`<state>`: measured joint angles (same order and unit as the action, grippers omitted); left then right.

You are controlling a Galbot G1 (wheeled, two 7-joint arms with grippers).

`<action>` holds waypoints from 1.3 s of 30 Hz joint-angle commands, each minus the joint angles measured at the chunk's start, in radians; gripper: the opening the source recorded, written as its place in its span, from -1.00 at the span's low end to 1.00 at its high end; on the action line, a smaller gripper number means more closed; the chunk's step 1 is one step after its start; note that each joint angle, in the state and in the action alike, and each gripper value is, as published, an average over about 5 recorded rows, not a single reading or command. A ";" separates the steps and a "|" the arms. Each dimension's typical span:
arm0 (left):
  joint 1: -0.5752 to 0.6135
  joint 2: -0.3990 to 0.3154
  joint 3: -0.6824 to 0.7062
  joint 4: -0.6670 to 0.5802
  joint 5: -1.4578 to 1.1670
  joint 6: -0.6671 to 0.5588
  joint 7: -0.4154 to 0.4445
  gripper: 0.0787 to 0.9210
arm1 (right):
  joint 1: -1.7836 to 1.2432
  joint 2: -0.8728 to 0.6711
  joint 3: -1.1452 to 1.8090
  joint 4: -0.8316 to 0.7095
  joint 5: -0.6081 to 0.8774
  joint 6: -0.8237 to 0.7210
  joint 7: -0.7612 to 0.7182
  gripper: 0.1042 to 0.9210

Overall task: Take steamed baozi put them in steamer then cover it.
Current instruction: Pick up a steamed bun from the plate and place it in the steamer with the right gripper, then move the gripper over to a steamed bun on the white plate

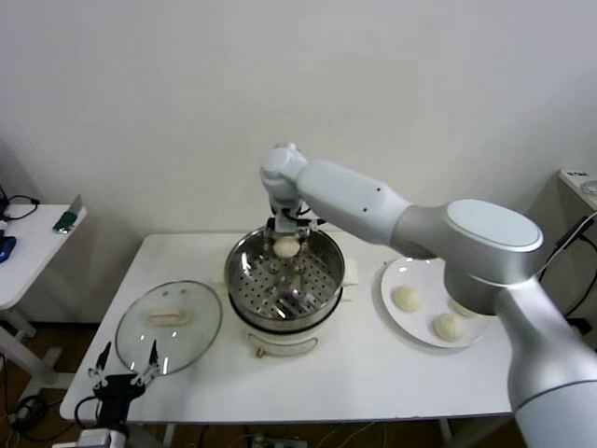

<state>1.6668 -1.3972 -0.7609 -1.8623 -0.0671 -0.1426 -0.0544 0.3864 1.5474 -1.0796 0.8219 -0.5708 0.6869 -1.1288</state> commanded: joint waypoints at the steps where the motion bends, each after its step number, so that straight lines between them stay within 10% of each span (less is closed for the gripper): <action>1: -0.005 -0.003 0.000 0.008 0.000 0.002 0.000 0.77 | -0.059 0.026 0.012 -0.024 -0.079 0.024 0.009 0.42; 16: -0.014 -0.007 0.003 0.008 0.006 0.013 -0.003 0.77 | 0.032 -0.047 0.021 0.105 -0.004 0.008 -0.068 0.76; 32: -0.002 0.003 0.028 -0.031 0.032 0.011 0.004 0.77 | 0.564 -0.499 -0.544 0.446 0.960 -0.580 0.031 0.76; 39: 0.044 0.014 0.046 -0.062 0.010 -0.024 0.000 0.77 | 0.525 -0.690 -0.627 0.477 1.115 -0.859 0.042 0.76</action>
<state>1.6834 -1.3873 -0.7233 -1.9007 -0.0469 -0.1445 -0.0532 0.8023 1.1107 -1.4904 1.1945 0.1792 0.1983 -1.1355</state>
